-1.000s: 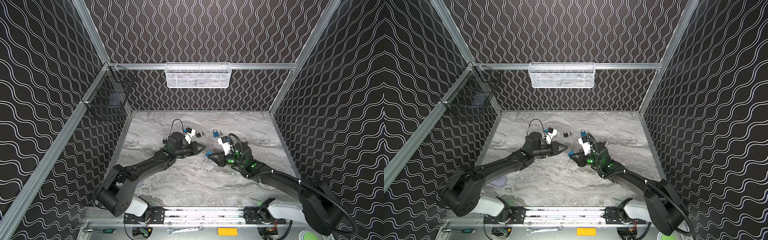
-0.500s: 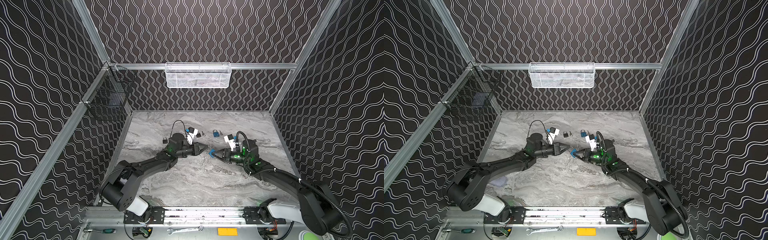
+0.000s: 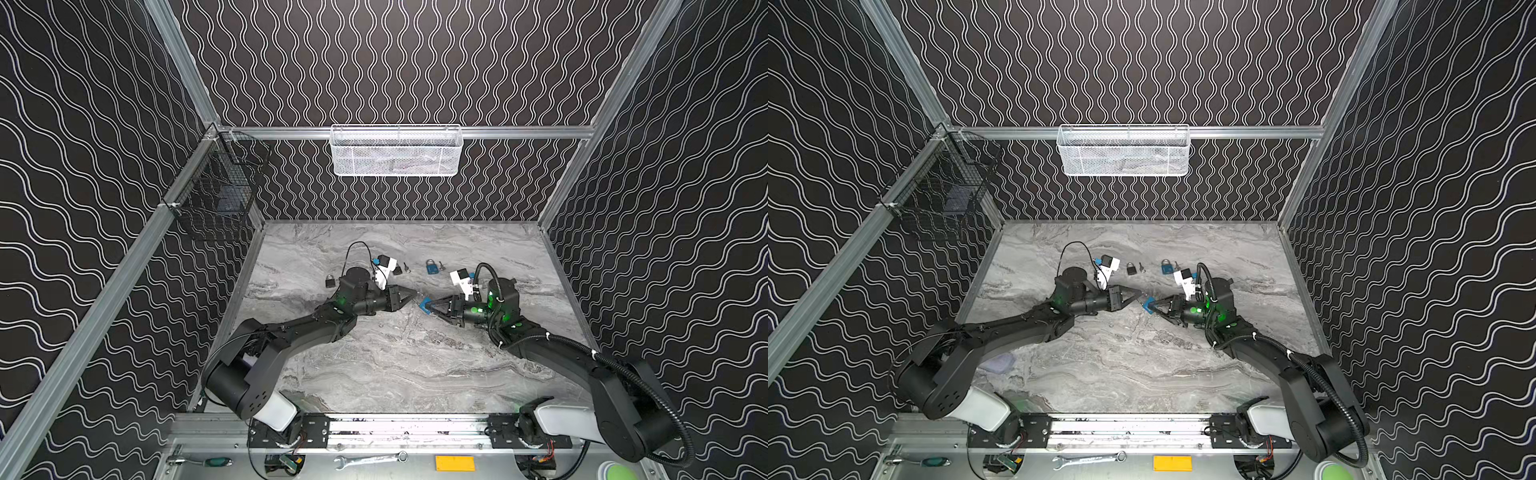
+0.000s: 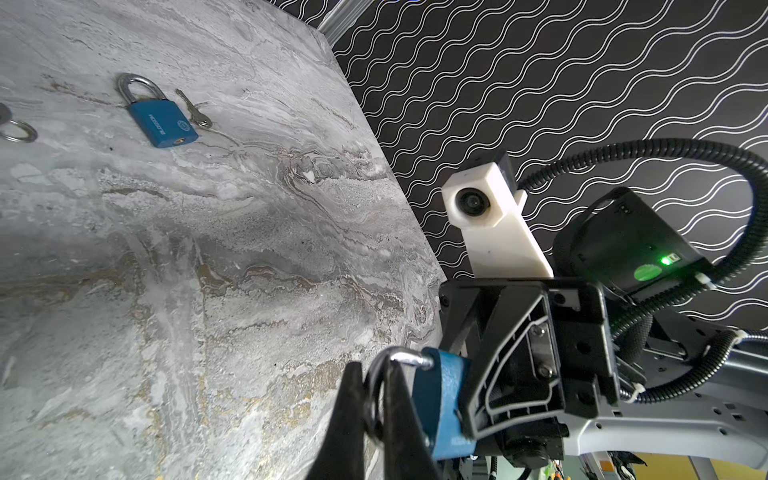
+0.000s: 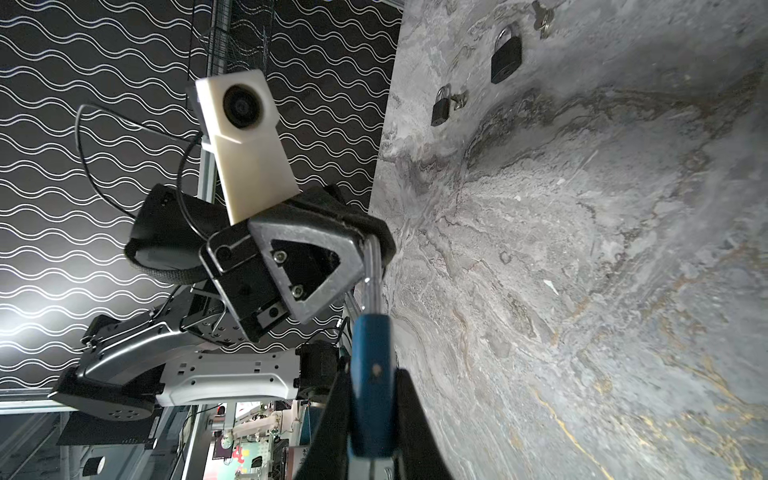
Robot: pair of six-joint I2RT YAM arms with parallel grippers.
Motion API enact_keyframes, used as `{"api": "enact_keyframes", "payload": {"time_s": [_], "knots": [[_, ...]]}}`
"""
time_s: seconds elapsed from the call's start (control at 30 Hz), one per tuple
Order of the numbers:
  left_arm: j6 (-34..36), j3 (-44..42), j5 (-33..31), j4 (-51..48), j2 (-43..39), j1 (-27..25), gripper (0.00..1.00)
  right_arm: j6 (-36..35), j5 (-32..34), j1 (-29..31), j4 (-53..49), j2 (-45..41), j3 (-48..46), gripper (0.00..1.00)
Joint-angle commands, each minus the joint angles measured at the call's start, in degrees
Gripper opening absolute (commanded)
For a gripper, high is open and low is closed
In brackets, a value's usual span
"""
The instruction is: Lock with the key
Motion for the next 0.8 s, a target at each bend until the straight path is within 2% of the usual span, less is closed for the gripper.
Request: {"api": "enact_keyframes", "payload": {"time_s": [0.0,0.53,0.77], "knots": [[0.8,0.4,0.1,-2.6,0.1,-0.7,0.0,-1.1,1.1,-0.1,4.2,-0.1,1.3,0.0],[-1.8,-1.1,2.5,-1.8,-2.5,-2.4,0.0,-3.3,5.0,-0.1,5.1,3.3,3.5,0.0],[-0.5,-1.1,2.2,-2.5,-2.6,-2.9,0.0,1.4,2.9,-0.1,11.3,4.9,3.4,0.0]]}}
